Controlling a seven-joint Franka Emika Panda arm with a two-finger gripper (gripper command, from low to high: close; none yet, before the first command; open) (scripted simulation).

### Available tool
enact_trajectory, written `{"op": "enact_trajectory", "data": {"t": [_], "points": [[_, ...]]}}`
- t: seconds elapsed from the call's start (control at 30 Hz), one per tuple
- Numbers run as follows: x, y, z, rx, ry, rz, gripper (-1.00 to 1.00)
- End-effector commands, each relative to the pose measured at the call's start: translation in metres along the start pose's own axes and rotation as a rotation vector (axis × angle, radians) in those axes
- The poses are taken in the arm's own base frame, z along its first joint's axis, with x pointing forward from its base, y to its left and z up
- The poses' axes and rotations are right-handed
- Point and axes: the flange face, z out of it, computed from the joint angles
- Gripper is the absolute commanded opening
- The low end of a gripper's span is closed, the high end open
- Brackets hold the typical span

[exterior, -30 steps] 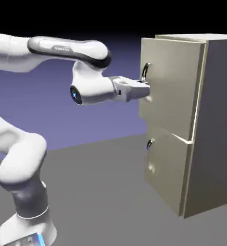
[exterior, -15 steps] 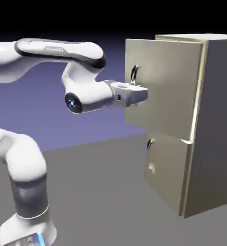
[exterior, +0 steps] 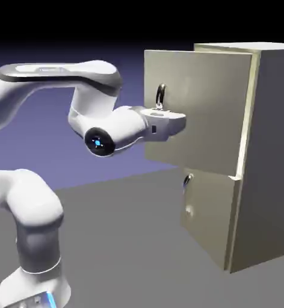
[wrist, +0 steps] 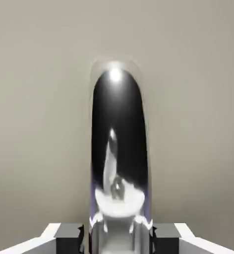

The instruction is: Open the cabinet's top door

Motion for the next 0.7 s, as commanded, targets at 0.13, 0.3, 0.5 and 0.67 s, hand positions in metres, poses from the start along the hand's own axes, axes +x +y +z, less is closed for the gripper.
{"op": "enact_trajectory", "data": {"t": [0.13, 0.3, 0.5, 0.67], "points": [[0.012, 0.012, -0.023, 0.076, -0.077, -0.001, -1.00], [0.029, 0.029, -0.049, 0.170, -0.171, -0.001, -1.00], [0.055, 0.055, -0.078, 0.293, -0.295, -0.001, -1.00], [0.081, 0.081, -0.099, 0.405, -0.407, -0.001, -1.00]]}}
